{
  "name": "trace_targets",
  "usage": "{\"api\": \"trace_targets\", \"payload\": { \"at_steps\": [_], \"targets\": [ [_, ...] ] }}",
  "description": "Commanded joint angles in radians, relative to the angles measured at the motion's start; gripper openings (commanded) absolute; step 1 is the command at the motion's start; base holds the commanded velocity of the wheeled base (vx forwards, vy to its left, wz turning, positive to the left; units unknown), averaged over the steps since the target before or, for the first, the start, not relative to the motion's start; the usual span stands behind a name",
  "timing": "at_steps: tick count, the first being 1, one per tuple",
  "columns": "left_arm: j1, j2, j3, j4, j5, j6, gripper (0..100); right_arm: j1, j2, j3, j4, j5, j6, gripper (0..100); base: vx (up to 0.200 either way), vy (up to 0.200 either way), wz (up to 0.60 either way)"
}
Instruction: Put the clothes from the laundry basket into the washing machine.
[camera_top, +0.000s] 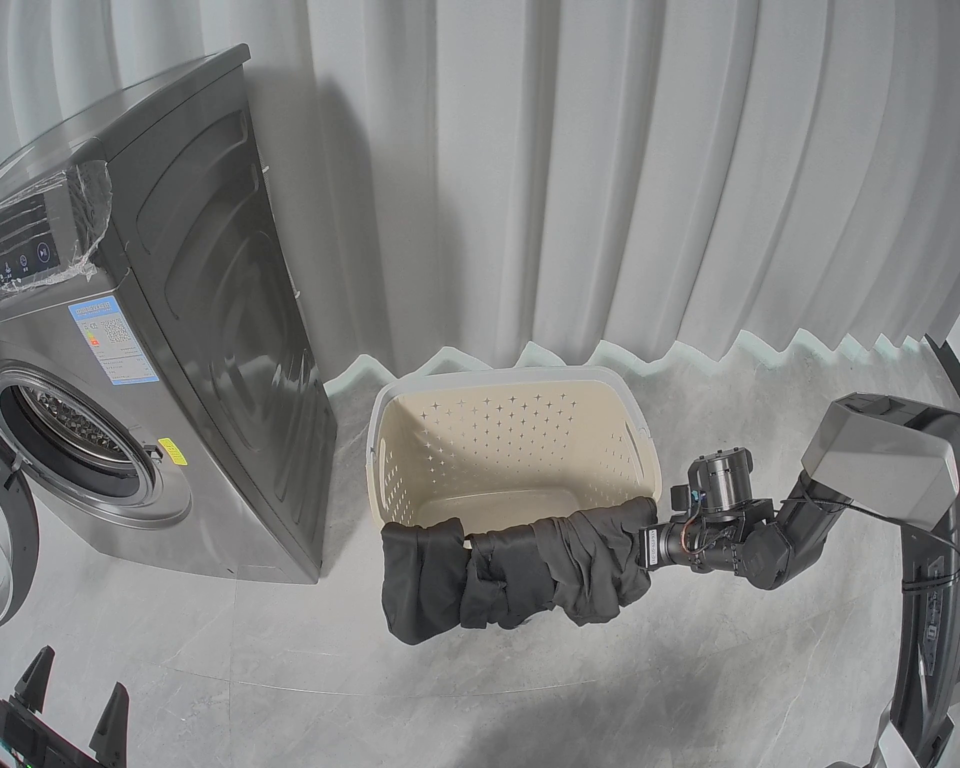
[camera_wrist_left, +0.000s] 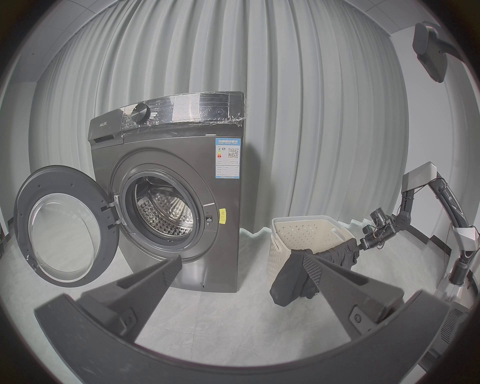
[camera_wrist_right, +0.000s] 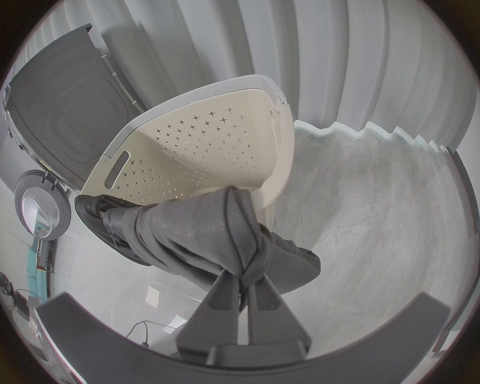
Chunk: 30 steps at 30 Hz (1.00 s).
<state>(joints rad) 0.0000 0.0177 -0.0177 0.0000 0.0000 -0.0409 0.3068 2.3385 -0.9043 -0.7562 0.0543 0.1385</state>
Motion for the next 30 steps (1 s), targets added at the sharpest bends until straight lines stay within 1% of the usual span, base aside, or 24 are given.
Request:
{"api": "trace_targets", "payload": {
  "at_steps": [1,3,4,6,7,8,9,11,12,15,19,21,22,30],
  "targets": [
    [0.0,-0.016,0.016,0.0,0.0,-0.001,100,0.005,-0.013,0.013,0.0,0.003,0.001,0,0.0,0.0,0.0],
    [0.0,-0.016,0.016,0.0,0.0,-0.001,100,0.011,-0.039,0.053,-0.011,0.004,0.004,0,0.0,0.0,0.0],
    [0.0,-0.016,0.016,0.0,0.0,-0.001,100,0.011,-0.042,0.057,-0.015,0.006,0.004,0,0.0,0.0,0.0],
    [0.0,-0.016,0.016,0.0,0.0,-0.001,100,0.015,-0.084,0.111,-0.068,0.006,0.001,0,0.0,0.0,0.0],
    [0.0,-0.016,0.016,0.0,0.0,-0.001,100,0.015,-0.084,0.111,-0.068,0.006,0.001,0,0.0,0.0,0.0],
    [0.0,-0.016,0.016,0.0,0.0,-0.001,100,0.026,-0.128,0.168,-0.127,0.007,-0.002,0,0.0,0.0,0.0],
    [0.0,-0.016,0.016,0.0,0.0,-0.001,100,0.028,-0.15,0.192,-0.149,0.009,-0.002,0,0.0,0.0,0.0],
    [0.0,-0.016,0.016,0.0,0.0,-0.001,100,0.031,-0.171,0.217,-0.164,0.01,-0.002,0,0.0,0.0,0.0],
    [0.0,-0.016,0.016,0.0,0.0,-0.001,100,0.038,-0.197,0.248,-0.17,0.01,0.0,0,0.0,0.0,0.0],
    [0.0,-0.016,0.016,0.0,0.0,-0.001,100,0.04,-0.2,0.271,-0.173,0.01,0.0,0,0.0,0.0,0.0],
    [0.0,-0.016,0.016,0.0,0.0,-0.001,100,0.035,-0.183,0.263,-0.176,0.009,0.004,0,0.0,0.0,0.0],
    [0.0,-0.016,0.016,0.0,0.0,-0.001,100,0.029,-0.139,0.249,-0.176,0.009,0.001,0,0.0,0.0,0.0],
    [0.0,-0.016,0.016,0.0,0.0,-0.001,100,0.029,-0.125,0.243,-0.176,0.007,0.001,100,0.0,0.0,0.0],
    [0.0,-0.016,0.016,0.0,0.0,-0.001,100,0.021,-0.062,0.169,-0.181,0.009,0.006,100,0.0,0.0,0.0]
  ]
}}
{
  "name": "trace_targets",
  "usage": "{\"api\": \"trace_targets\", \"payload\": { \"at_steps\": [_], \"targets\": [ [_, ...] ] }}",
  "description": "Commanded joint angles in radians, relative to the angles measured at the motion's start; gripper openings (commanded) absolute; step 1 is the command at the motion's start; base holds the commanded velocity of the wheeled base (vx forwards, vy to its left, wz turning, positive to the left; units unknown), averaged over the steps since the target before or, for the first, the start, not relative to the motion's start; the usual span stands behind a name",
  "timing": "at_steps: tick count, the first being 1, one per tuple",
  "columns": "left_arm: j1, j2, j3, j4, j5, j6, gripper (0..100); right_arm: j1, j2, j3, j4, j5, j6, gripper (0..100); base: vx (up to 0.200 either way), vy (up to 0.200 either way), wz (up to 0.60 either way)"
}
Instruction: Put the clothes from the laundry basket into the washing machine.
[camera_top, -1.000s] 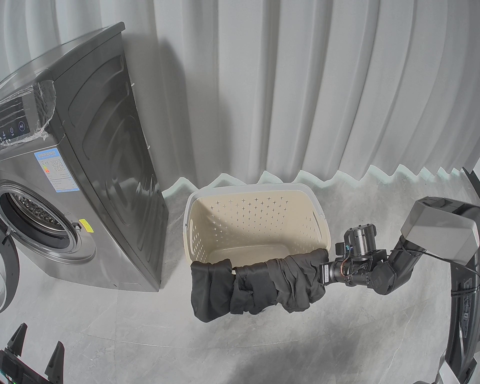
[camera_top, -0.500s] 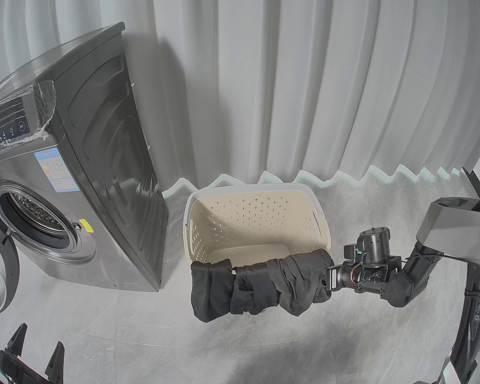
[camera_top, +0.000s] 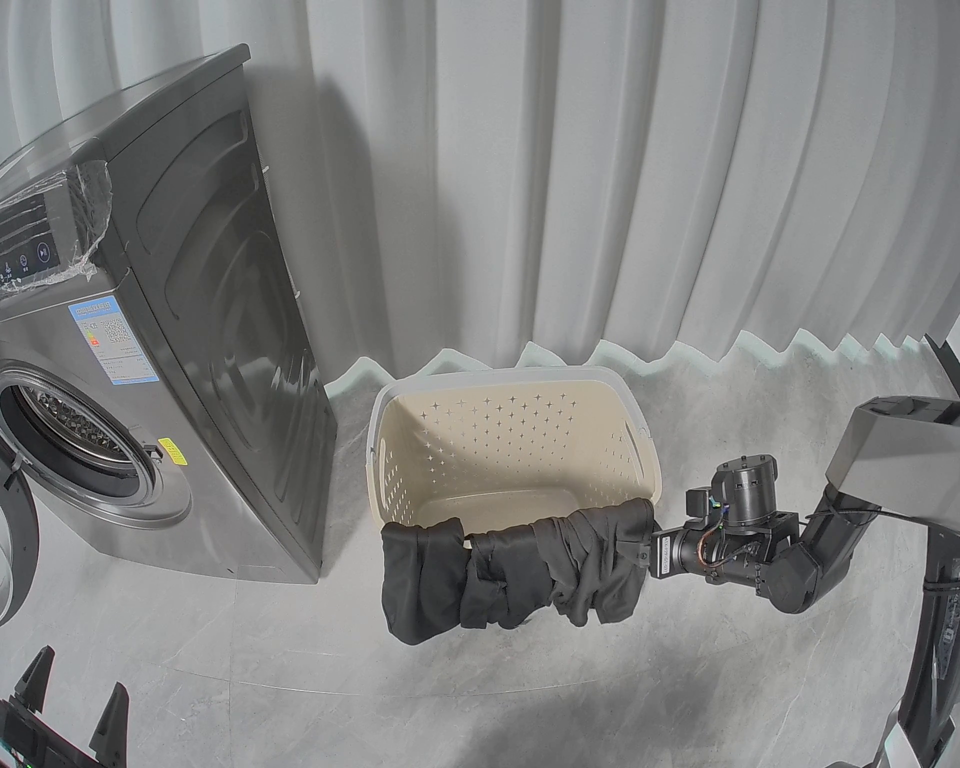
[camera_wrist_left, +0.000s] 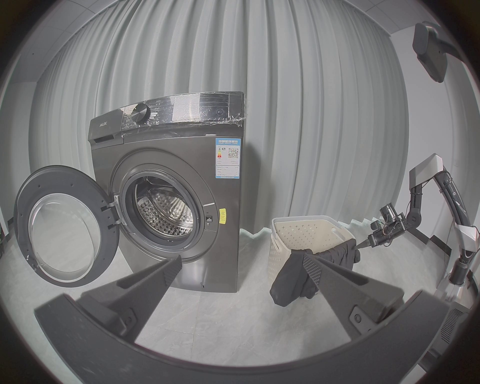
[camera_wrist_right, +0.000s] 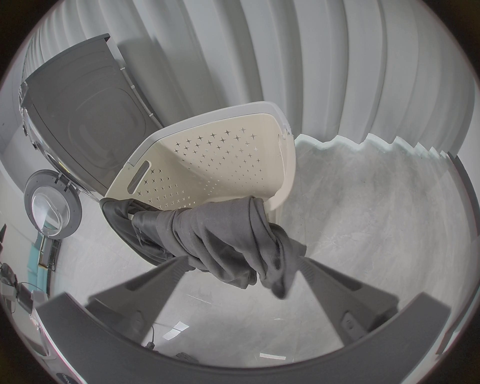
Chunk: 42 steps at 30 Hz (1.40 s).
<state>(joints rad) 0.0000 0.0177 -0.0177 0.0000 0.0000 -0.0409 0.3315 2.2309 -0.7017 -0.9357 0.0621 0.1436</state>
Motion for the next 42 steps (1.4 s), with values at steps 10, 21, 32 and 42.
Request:
{"api": "trace_targets", "payload": {
  "at_steps": [10,21,32,42],
  "targets": [
    [0.0,-0.016,0.016,0.0,0.0,-0.001,100,-0.012,0.15,-0.153,-0.008,-0.001,0.001,0,0.0,0.0,0.0],
    [0.0,-0.016,0.016,0.0,0.0,-0.001,100,0.0,0.15,-0.124,-0.112,0.001,0.004,0,0.0,0.0,0.0],
    [0.0,-0.016,0.016,0.0,0.0,0.001,100,0.032,-0.048,0.122,-0.279,0.001,0.002,0,0.0,0.0,0.0],
    [0.0,-0.016,0.016,0.0,0.0,0.001,100,0.152,-0.332,0.32,-0.472,-0.074,0.002,0,0.0,0.0,0.0]
  ]
}}
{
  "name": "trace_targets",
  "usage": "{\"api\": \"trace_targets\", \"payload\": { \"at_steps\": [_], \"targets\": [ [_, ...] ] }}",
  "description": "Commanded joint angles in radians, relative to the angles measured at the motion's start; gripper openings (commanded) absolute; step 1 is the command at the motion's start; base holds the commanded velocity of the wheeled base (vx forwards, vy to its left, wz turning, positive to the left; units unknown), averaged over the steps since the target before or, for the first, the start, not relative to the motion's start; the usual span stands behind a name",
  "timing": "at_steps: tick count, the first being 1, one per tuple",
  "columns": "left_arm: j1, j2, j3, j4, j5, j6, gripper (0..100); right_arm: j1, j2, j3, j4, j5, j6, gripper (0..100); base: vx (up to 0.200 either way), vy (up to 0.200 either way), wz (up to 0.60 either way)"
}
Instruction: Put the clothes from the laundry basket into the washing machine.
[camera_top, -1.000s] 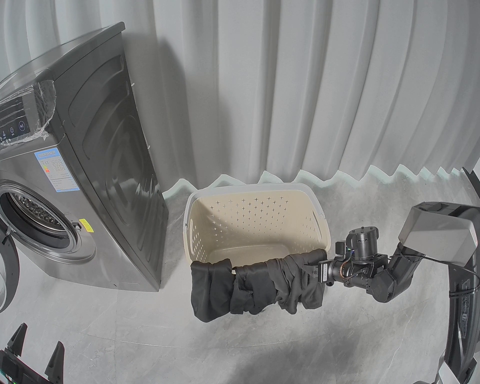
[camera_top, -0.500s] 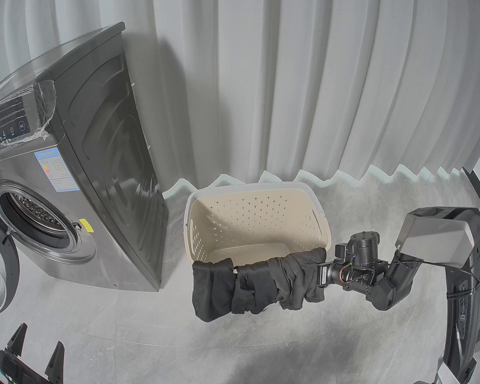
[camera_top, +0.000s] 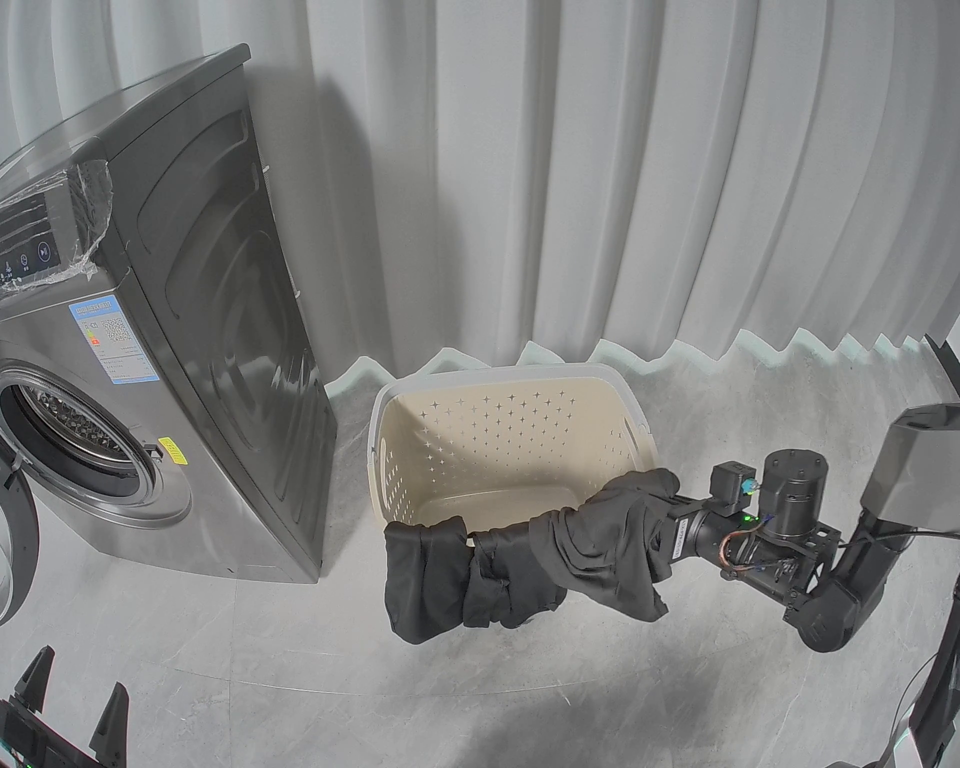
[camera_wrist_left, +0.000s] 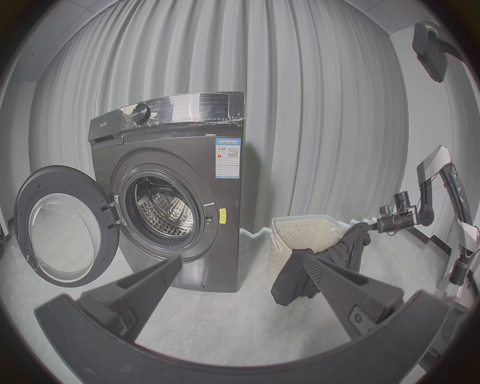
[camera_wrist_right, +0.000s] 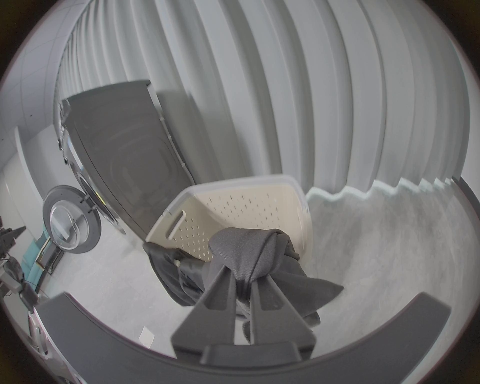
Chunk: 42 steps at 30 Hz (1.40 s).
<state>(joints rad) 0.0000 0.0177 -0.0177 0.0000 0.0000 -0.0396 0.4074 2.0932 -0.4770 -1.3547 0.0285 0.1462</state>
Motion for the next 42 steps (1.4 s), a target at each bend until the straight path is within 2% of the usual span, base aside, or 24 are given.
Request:
{"api": "trace_targets", "payload": {
  "at_steps": [1,4,8,11,16,23,28,34,39,40,42],
  "targets": [
    [0.0,-0.016,0.016,0.0,0.0,0.0,100,0.076,-0.194,0.095,-0.054,-0.041,0.0,0,0.0,0.0,0.0],
    [-0.002,-0.016,0.016,0.0,0.0,0.0,100,0.142,-0.321,0.146,-0.06,-0.059,0.001,0,0.0,0.0,0.0],
    [0.0,-0.016,0.016,0.0,0.0,-0.002,100,0.197,-0.412,0.126,-0.043,-0.107,-0.013,0,0.0,0.0,0.0],
    [0.0,-0.016,0.016,0.0,0.0,0.0,100,0.208,-0.435,0.124,-0.043,-0.116,-0.046,0,0.0,0.0,0.0],
    [0.0,-0.016,0.016,0.0,0.002,0.0,100,0.211,-0.453,0.121,-0.044,-0.183,-0.059,0,0.0,0.0,0.0],
    [0.0,-0.016,0.016,0.0,0.0,0.0,100,0.205,-0.509,0.13,-0.027,-0.187,-0.062,0,0.0,0.0,0.0],
    [0.0,-0.016,0.016,0.0,0.002,0.0,100,0.206,-0.527,0.133,-0.021,-0.225,-0.063,0,0.0,0.0,0.0],
    [0.0,-0.016,0.016,0.0,0.006,0.001,100,0.209,-0.527,0.13,-0.015,-0.226,-0.062,0,-0.2,0.0,0.0],
    [-0.002,-0.018,0.016,0.0,0.006,0.001,100,0.209,-0.527,0.133,-0.011,-0.229,-0.062,0,0.0,0.0,0.0],
    [-0.002,-0.018,0.016,0.0,0.005,0.001,100,0.212,-0.527,0.144,-0.004,-0.256,-0.062,0,0.0,0.0,0.0],
    [-0.002,-0.016,0.016,0.0,0.005,0.0,100,0.215,-0.527,0.146,-0.003,-0.265,-0.062,0,0.0,0.0,0.0]
  ]
}}
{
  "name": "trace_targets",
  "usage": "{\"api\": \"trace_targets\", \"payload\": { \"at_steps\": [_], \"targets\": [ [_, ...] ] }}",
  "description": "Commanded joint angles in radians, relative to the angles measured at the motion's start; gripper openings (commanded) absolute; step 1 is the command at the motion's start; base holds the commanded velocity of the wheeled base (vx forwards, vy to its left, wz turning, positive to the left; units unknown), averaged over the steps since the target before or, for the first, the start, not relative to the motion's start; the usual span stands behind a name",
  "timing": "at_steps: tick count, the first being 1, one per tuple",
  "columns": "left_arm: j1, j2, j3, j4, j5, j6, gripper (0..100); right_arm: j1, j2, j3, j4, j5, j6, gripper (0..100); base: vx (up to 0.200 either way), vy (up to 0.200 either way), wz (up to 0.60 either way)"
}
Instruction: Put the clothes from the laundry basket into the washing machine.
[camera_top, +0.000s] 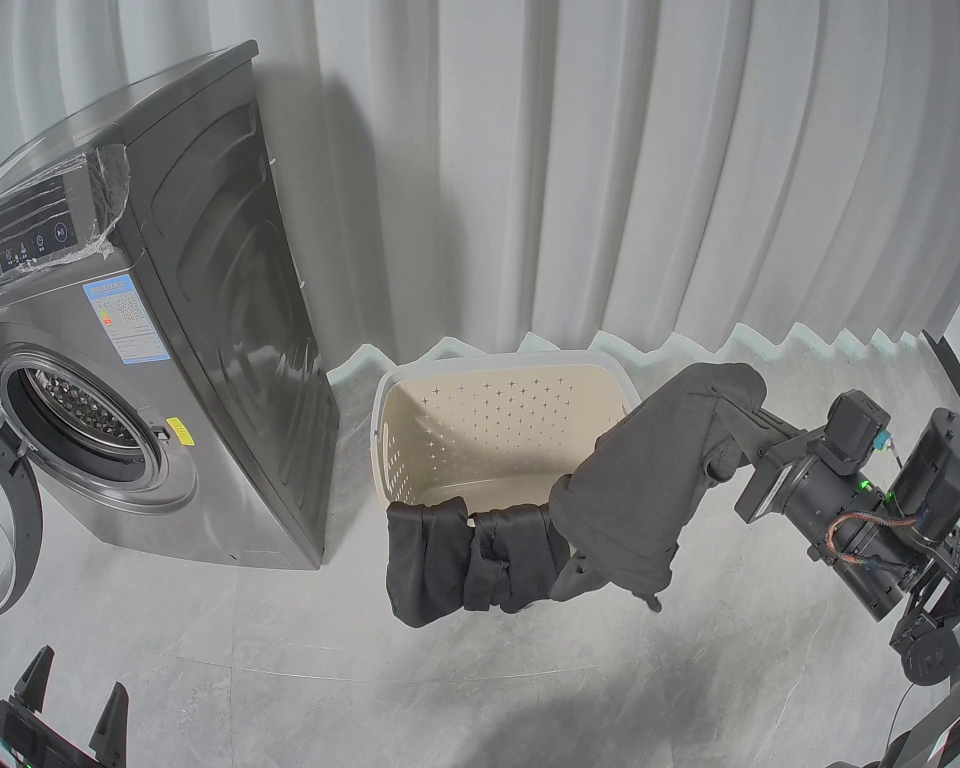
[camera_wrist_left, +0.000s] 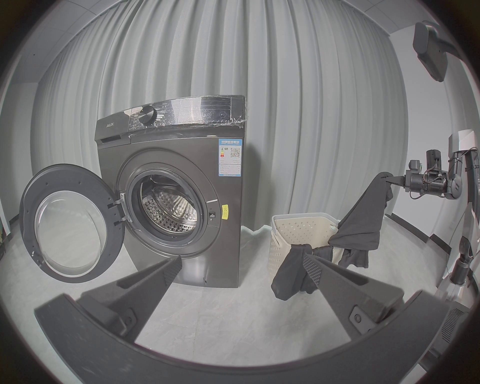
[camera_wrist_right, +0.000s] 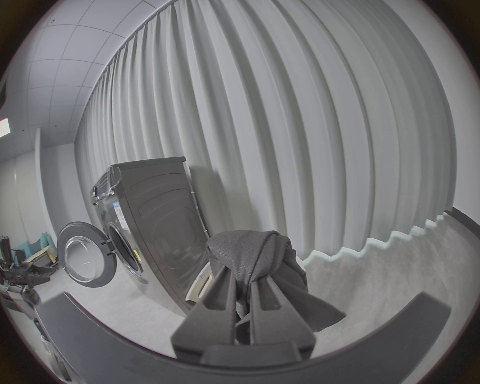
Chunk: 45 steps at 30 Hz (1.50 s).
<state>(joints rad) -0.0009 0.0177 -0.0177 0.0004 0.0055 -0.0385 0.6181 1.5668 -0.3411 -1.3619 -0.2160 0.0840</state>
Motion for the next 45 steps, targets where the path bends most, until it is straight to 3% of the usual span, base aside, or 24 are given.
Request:
{"api": "trace_targets", "payload": {
  "at_steps": [1,45],
  "targets": [
    [0.001,-0.016,0.016,0.0,-0.001,-0.001,100,0.006,-0.001,0.011,0.004,-0.022,0.0,0,0.0,0.0,0.0],
    [0.001,-0.016,0.016,0.0,-0.001,-0.003,100,0.038,-0.031,0.022,-0.014,-0.02,0.002,0,0.0,0.2,0.0]
  ]
}}
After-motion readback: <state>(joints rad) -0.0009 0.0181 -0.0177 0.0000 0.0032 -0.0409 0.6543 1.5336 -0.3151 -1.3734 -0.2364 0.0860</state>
